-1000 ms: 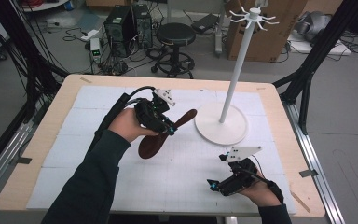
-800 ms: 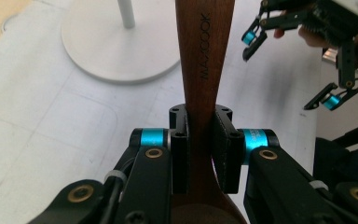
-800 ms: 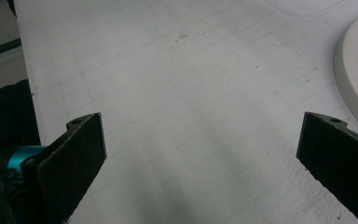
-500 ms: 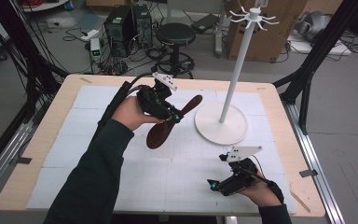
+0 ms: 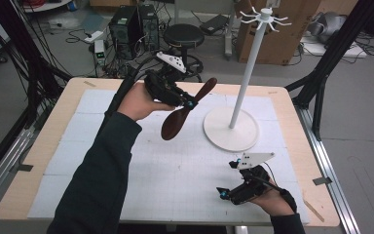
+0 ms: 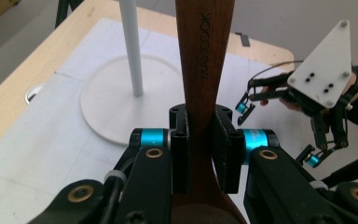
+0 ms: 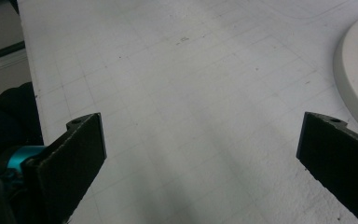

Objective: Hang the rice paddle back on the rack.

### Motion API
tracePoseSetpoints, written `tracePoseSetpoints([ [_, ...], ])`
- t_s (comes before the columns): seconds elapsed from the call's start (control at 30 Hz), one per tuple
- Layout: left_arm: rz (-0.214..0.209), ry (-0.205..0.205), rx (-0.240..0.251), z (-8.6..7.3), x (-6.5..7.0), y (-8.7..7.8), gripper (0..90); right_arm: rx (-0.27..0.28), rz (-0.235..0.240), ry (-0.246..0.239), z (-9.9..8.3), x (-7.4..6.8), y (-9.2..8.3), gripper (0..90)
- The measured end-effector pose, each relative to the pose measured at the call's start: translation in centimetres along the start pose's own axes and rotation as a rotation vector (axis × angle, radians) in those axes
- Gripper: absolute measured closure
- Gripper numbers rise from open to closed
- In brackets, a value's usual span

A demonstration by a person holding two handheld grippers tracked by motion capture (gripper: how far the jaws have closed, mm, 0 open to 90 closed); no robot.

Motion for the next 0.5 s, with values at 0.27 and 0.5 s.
tracePoseSetpoints([
  [0.27, -0.009, -0.001, 0.02, 1.2, -0.9, 0.0, 78.7, 0.0, -0.002, -0.001, 0.0, 0.0, 0.0, 0.2],
  [0.5, -0.015, 0.001, 0.05, 2.4, -1.8, -0.2, 78.8, -0.004, 0.005, 0.0, 0.0, -0.2, 0.1, 0.2],
])
Point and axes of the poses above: each handheld gripper's, and its own axes: y roughly forward along the jaws, z roughly out of its top, x roughly to its right, the point moved 7 cm from there along y, roughly forward along the jaws, and after that the axes turned 13 degrees about y, right-handed, at the moved point
